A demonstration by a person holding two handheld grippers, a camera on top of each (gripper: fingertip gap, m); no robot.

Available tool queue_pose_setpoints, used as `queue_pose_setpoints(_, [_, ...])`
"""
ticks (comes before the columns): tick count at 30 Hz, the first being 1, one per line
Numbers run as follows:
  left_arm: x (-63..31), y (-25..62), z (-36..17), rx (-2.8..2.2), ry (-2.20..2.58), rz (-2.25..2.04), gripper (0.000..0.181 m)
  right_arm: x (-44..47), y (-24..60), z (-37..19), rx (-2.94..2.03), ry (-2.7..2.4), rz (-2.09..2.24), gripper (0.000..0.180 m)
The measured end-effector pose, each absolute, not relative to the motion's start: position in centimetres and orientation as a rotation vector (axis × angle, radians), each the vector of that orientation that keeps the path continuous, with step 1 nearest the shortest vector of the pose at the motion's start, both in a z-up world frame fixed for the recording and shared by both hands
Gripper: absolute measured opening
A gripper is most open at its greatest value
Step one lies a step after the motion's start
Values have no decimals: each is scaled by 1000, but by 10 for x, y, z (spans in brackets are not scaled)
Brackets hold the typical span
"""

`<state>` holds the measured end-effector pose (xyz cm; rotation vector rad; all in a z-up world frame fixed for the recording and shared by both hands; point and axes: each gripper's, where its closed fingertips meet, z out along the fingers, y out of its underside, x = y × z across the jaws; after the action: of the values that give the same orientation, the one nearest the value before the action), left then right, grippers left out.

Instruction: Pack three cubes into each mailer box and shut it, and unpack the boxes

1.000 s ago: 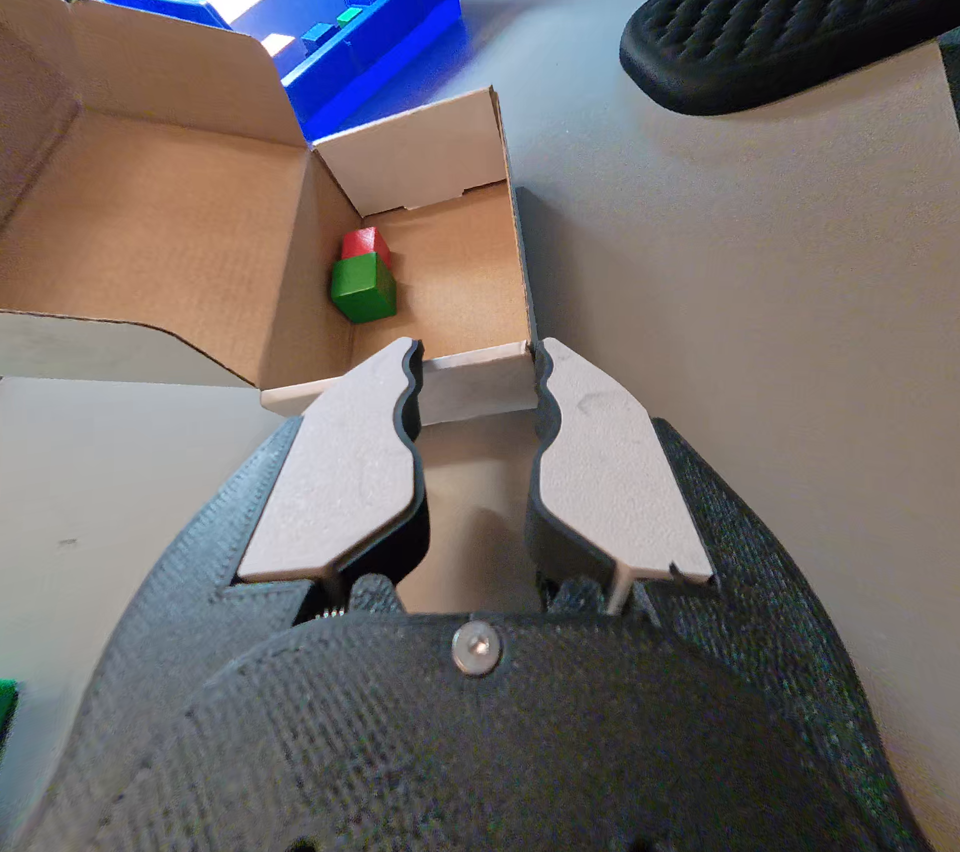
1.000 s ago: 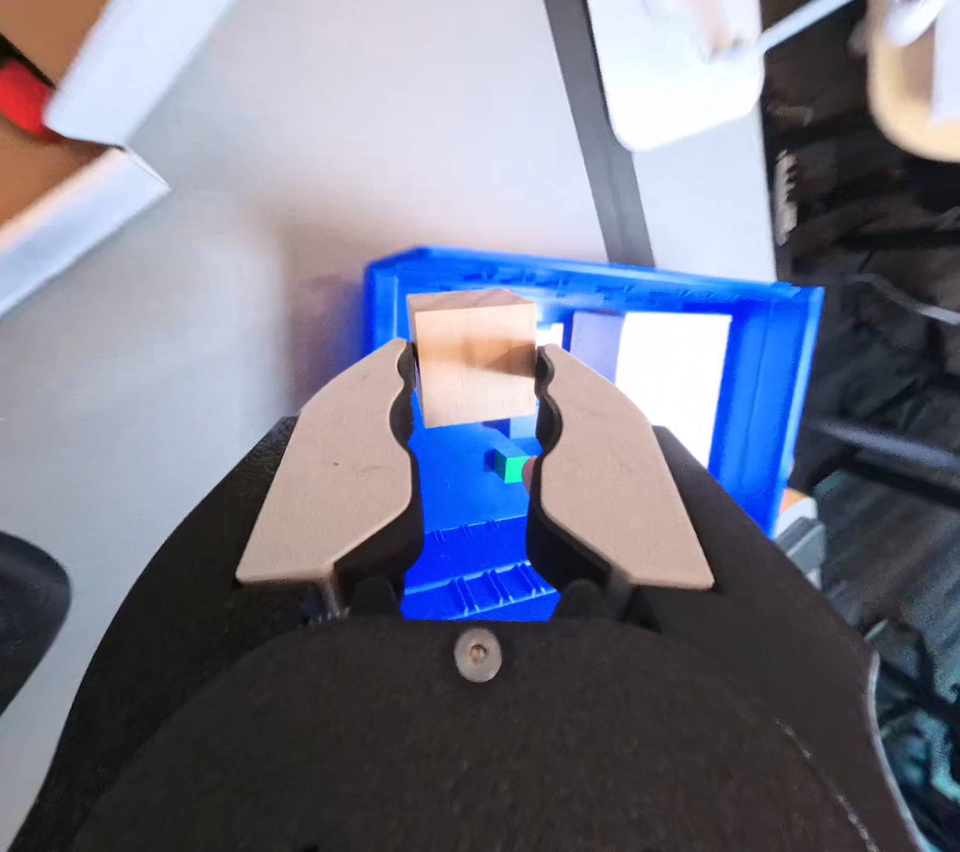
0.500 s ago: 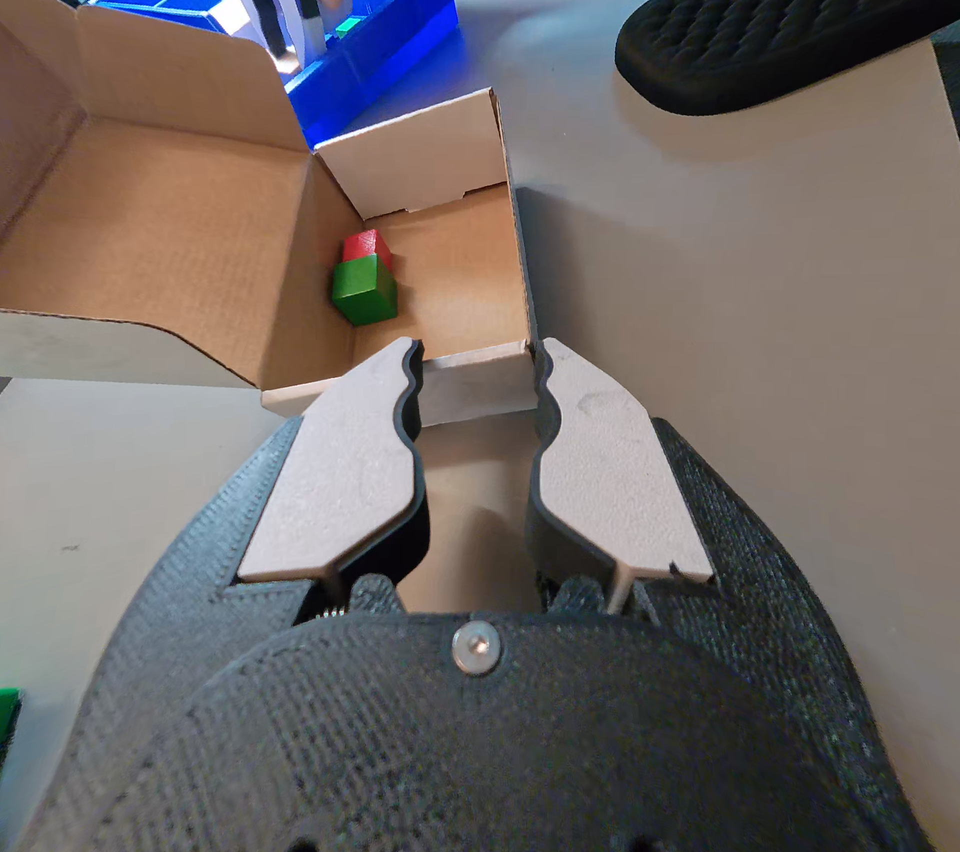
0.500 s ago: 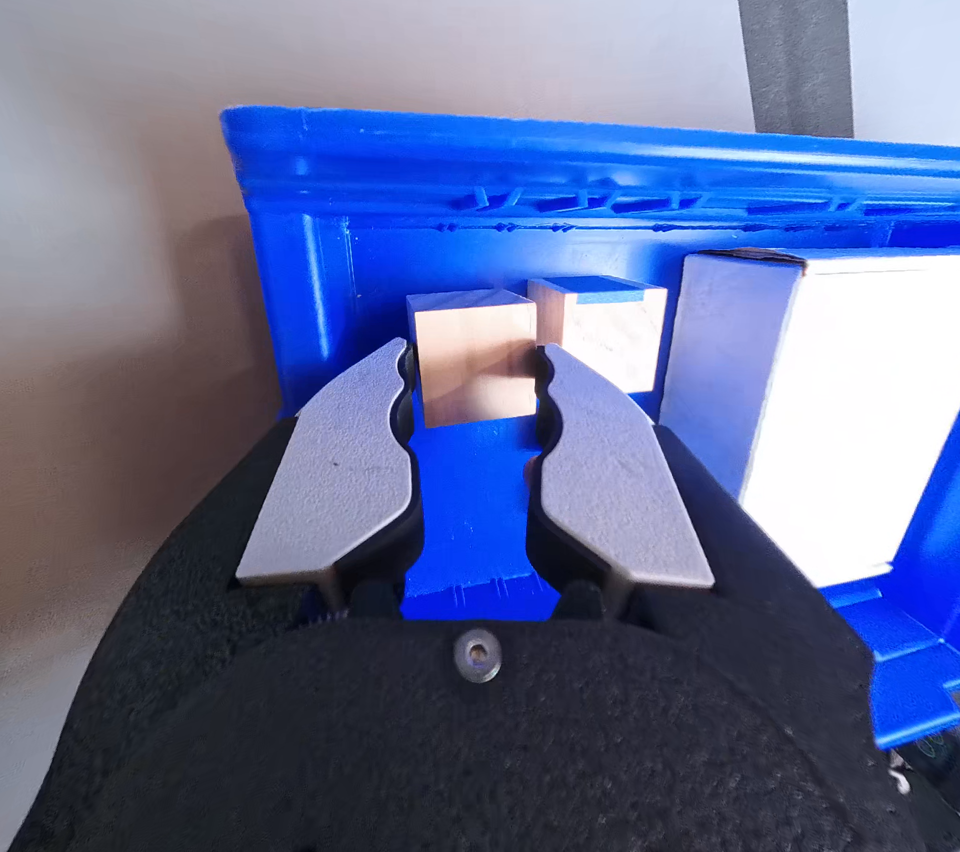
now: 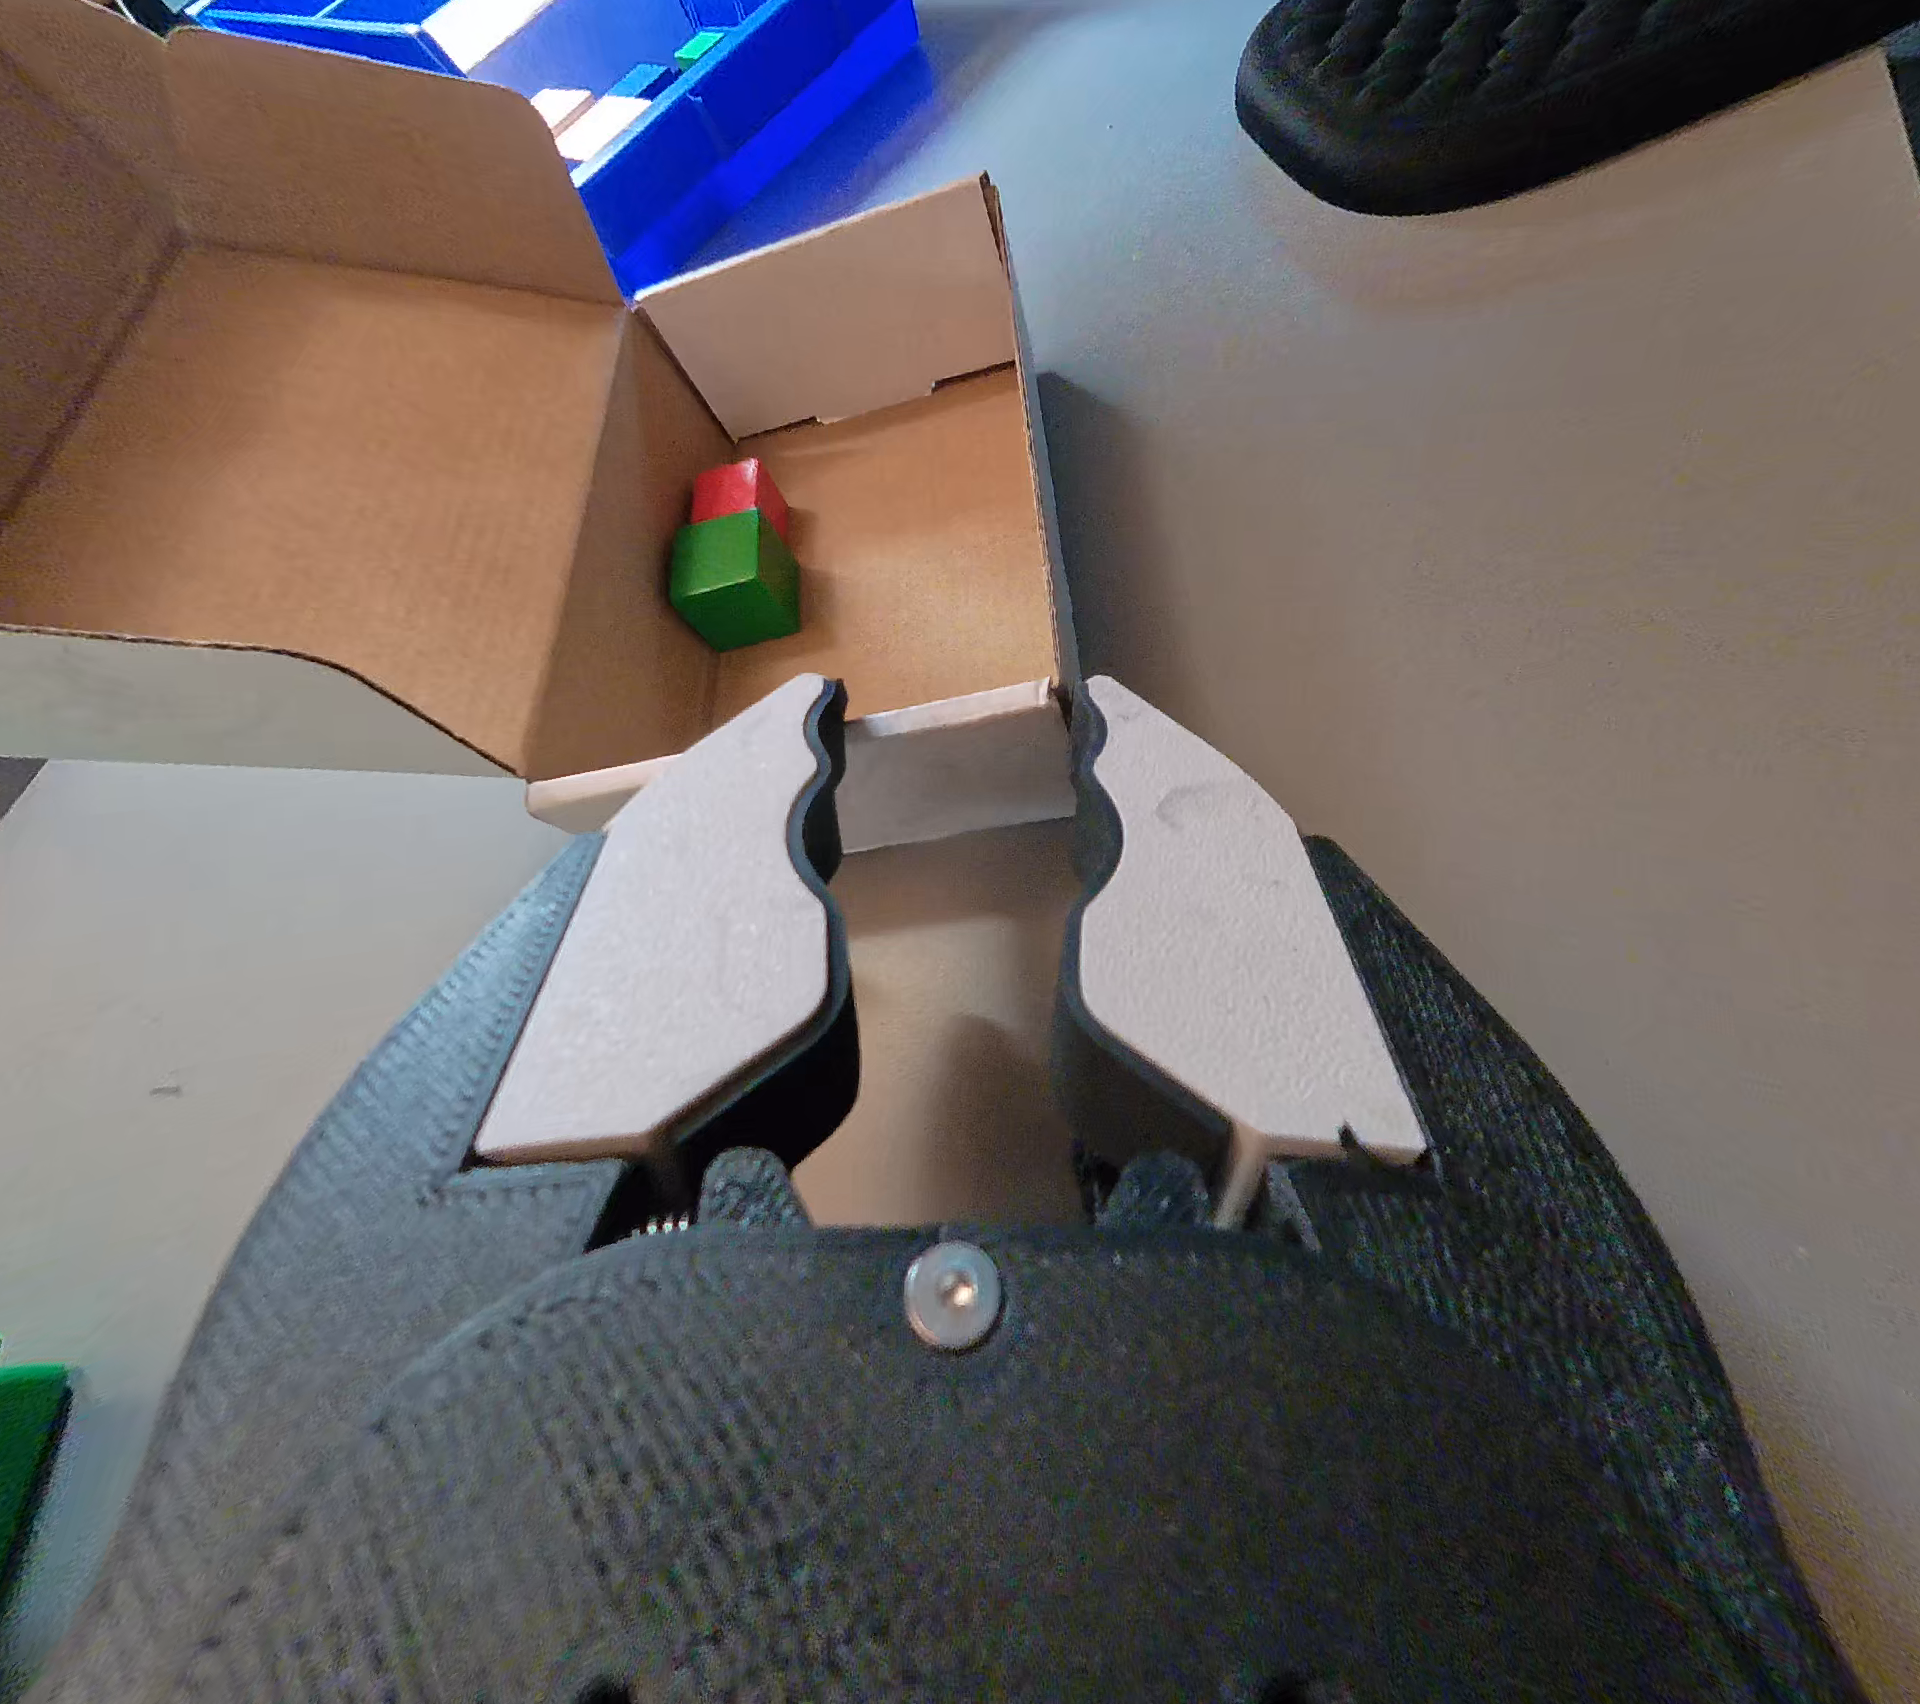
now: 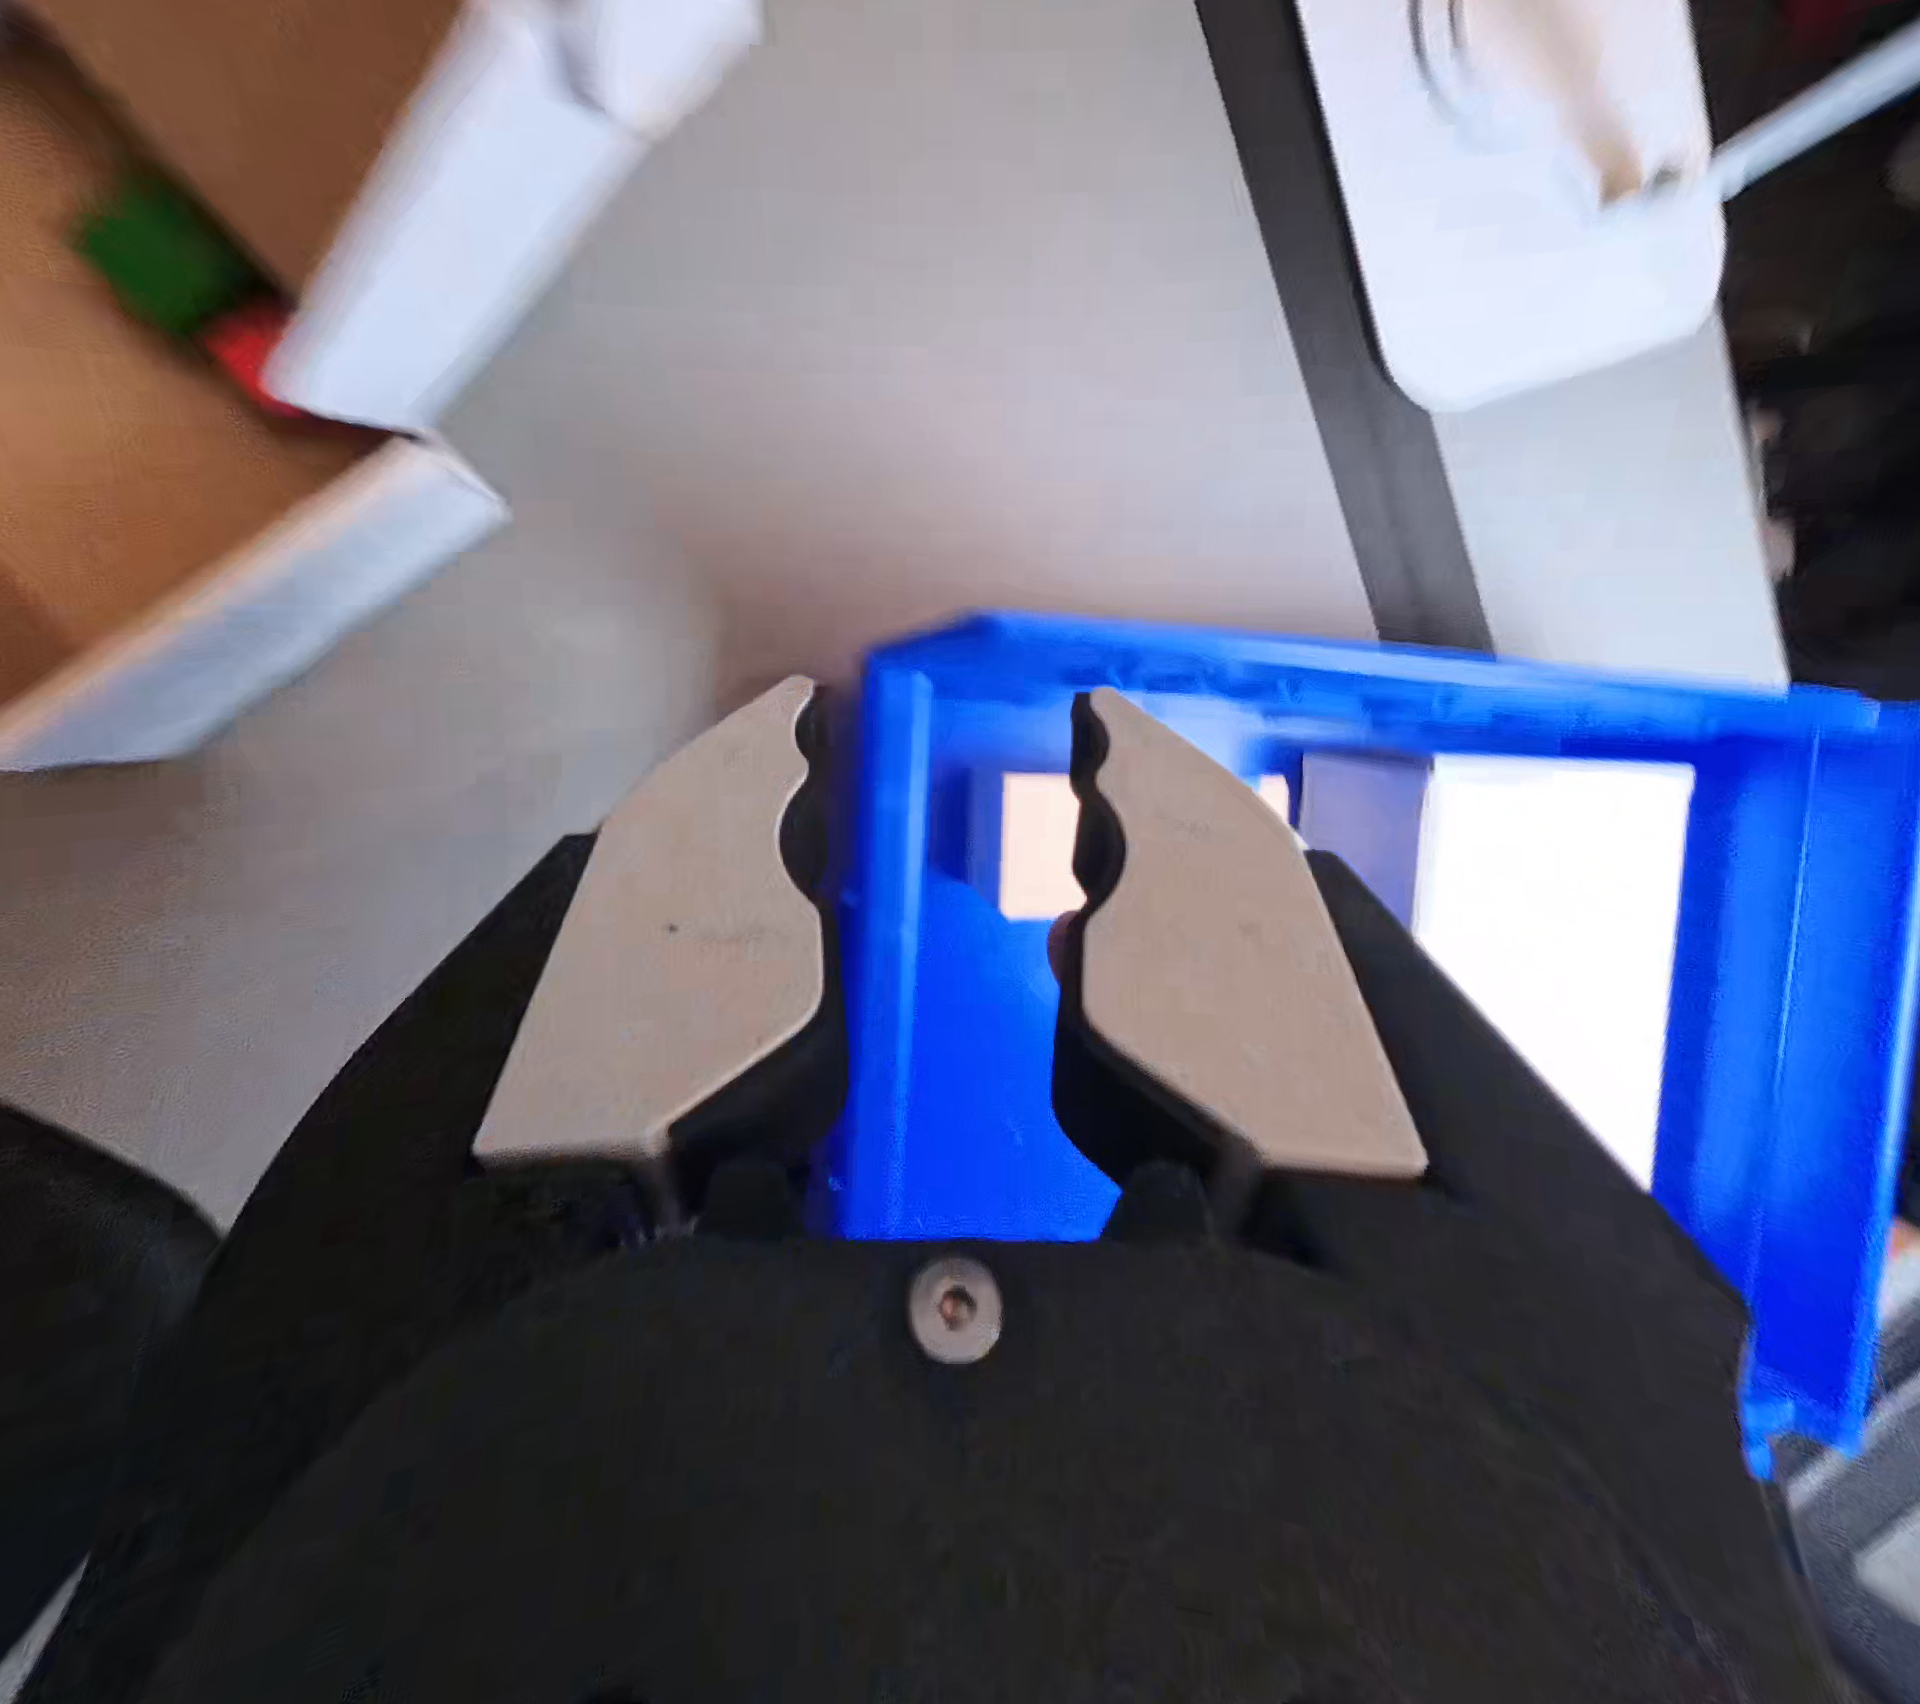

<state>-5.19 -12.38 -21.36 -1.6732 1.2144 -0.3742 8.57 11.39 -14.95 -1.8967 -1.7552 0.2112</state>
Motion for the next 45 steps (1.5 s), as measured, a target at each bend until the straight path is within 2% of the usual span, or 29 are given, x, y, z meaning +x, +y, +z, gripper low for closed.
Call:
queue_pose_setpoints(4, [-53,-123,-213,-1672,1217,-364,40,33,33,-117,-1629,-1900,423,38])
queue_pose_setpoints(11, [-55,-124,-214,-1666,1219,-352,40,-20,-48,-185,-1442,-2255,242,35])
queue_pose_setpoints(19, [-57,-123,-213,-1691,1197,-367,41,-35,-35,-238,-1471,-2312,45,34])
queue_pose_setpoints(24, [-61,-120,-212,-1711,1170,-359,42,-38,-36,-238,-1460,-2303,33,23])
queue_pose_setpoints(28, [-64,-117,-211,-1734,1136,-376,47,-36,-51,-236,-1455,-2349,104,22])
queue_pose_setpoints(38, [-66,-115,-207,-1743,1089,-407,51,-36,-51,-241,-1435,-2422,73,43])
queue_pose_setpoints(41, [-66,-115,-207,-1746,1081,-412,52,-37,-50,-246,-1431,-2423,64,30])
queue_pose_setpoints(45, [-67,-114,-206,-1752,1068,-420,53,-38,-55,-234,-1442,-2374,165,28])
